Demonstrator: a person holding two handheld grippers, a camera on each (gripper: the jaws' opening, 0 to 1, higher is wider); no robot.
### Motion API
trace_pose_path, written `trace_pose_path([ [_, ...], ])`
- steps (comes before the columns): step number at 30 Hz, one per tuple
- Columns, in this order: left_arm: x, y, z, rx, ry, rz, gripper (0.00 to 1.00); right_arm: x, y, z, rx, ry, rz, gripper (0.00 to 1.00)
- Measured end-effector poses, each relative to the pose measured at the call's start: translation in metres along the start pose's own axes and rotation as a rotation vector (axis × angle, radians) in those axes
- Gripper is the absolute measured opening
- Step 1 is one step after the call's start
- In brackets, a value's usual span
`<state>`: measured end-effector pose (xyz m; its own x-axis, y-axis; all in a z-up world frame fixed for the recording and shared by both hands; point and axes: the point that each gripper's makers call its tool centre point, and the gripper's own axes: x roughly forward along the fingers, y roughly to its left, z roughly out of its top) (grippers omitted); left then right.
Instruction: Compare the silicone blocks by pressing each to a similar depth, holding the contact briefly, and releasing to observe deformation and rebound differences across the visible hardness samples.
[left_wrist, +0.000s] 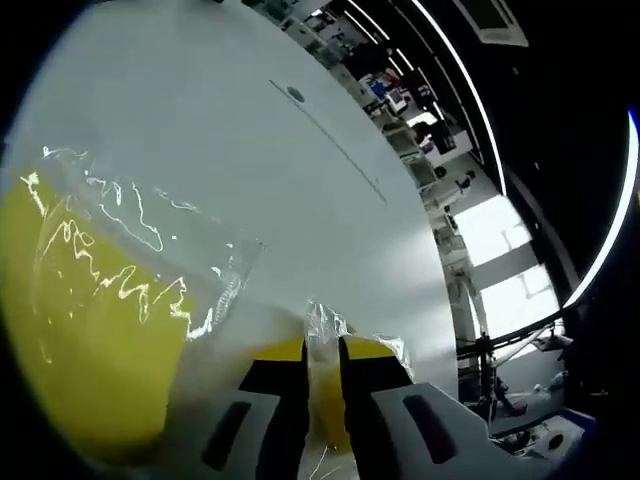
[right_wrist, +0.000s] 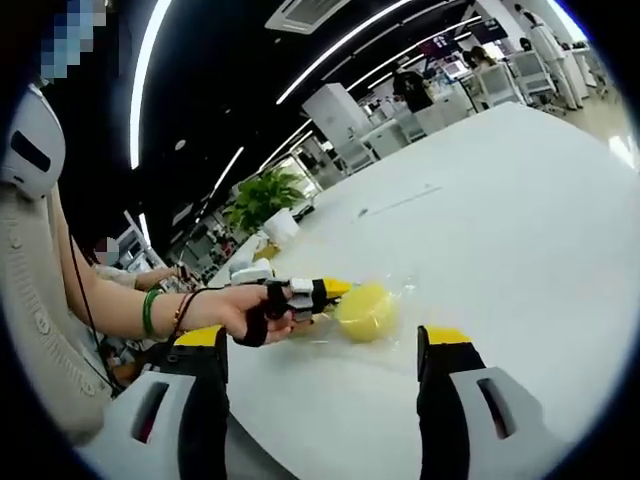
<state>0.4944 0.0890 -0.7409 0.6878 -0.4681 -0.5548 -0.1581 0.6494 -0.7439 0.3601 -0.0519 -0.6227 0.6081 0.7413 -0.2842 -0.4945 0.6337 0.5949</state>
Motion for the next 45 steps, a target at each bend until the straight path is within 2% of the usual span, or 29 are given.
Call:
trace_pose_path([
  [1,0.0,-0.001,0.001,0.013,-0.002,-0.009,0.03,0.0,0.0,0.0,-0.001,0.0,0.001,0.71],
  [3,0.0,-0.004,0.001,0.037,-0.002,-0.022,0.0,0.001,0.001,0.0,0.0,0.0,0.004,0.71],
  [10,0.0,-0.015,0.002,0.114,0.013,-0.034,0.0,0.001,0.004,0.006,-0.008,-0.013,0.011,0.71],
  [12,0.0,-0.019,0.003,0.114,0.013,-0.043,0.0,0.0,0.006,0.008,-0.016,-0.016,0.011,0.71],
  [19,-0.007,-0.045,0.004,0.166,0.022,-0.102,0.0,-0.004,0.015,0.015,-0.043,-0.027,0.019,0.72],
  [30,-0.028,-0.084,-0.008,0.406,0.07,-0.159,0.0,-0.021,0.037,0.026,-0.089,-0.07,0.016,0.72],
  [33,-0.036,-0.094,-0.01,0.414,0.071,-0.183,0.0,-0.027,0.043,0.026,-0.102,-0.077,0.013,0.72],
  [40,-0.056,-0.111,-0.023,0.664,0.103,-0.214,0.0,-0.044,0.06,0.027,-0.138,-0.092,0.002,0.72],
  [45,-0.074,-0.122,-0.024,0.699,0.093,-0.235,0.0,-0.052,0.072,0.03,-0.17,-0.103,-0.001,0.72],
])
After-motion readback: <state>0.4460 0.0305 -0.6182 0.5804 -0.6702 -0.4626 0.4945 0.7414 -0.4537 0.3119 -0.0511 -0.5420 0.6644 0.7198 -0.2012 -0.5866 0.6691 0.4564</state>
